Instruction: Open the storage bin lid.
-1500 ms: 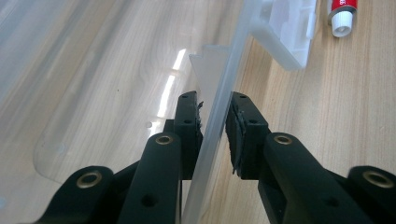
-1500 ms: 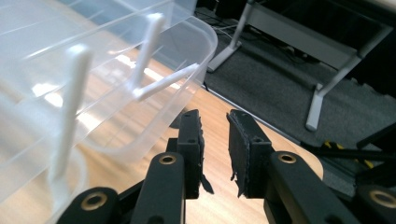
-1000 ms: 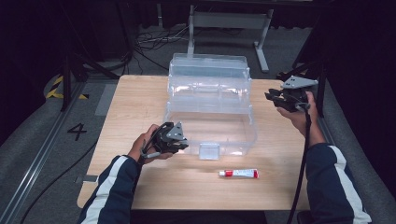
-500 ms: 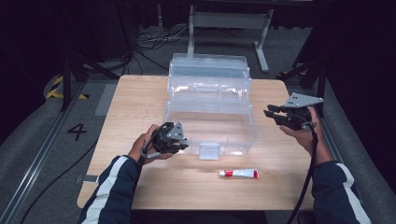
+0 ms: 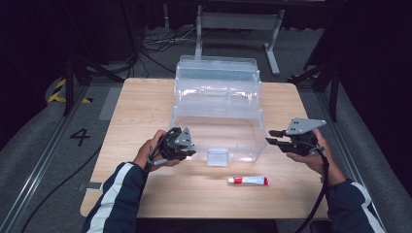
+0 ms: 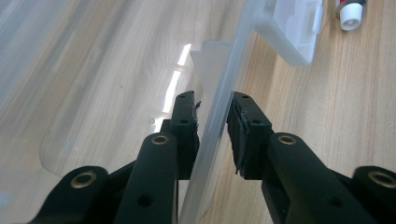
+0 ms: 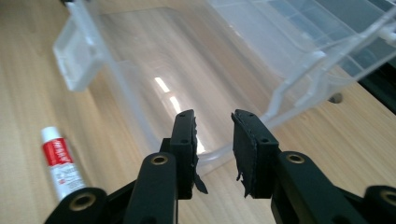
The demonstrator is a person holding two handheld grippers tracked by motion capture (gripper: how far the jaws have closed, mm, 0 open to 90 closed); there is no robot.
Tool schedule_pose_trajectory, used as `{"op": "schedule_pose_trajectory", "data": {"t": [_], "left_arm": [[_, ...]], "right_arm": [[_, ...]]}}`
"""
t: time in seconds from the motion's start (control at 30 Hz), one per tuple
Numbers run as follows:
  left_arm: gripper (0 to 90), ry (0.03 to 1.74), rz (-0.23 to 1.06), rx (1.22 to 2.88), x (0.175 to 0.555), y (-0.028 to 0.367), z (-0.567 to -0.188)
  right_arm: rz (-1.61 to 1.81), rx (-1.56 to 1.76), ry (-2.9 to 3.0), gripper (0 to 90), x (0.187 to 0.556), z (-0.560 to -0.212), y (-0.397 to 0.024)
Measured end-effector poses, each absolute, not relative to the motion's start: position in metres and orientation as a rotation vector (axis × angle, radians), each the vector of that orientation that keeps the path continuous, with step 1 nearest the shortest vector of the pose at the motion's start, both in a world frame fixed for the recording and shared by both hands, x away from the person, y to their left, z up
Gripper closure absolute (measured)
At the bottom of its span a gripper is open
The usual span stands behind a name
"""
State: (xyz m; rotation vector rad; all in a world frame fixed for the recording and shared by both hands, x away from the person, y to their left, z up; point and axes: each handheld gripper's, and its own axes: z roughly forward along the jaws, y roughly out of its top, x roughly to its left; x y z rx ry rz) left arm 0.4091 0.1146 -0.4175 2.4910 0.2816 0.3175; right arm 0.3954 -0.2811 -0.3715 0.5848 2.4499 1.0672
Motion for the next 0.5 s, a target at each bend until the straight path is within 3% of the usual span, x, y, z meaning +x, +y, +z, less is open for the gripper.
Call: {"op": "schedule_pose_trajectory", "data": {"t": [0.5], "left_arm": [[72.9,0.281,0.325,2.493,0.409,0.114,-0.418]], "right_arm": [[1.051,0.412,2.603,67.5,0.365,-0.382,-0.256]]}}
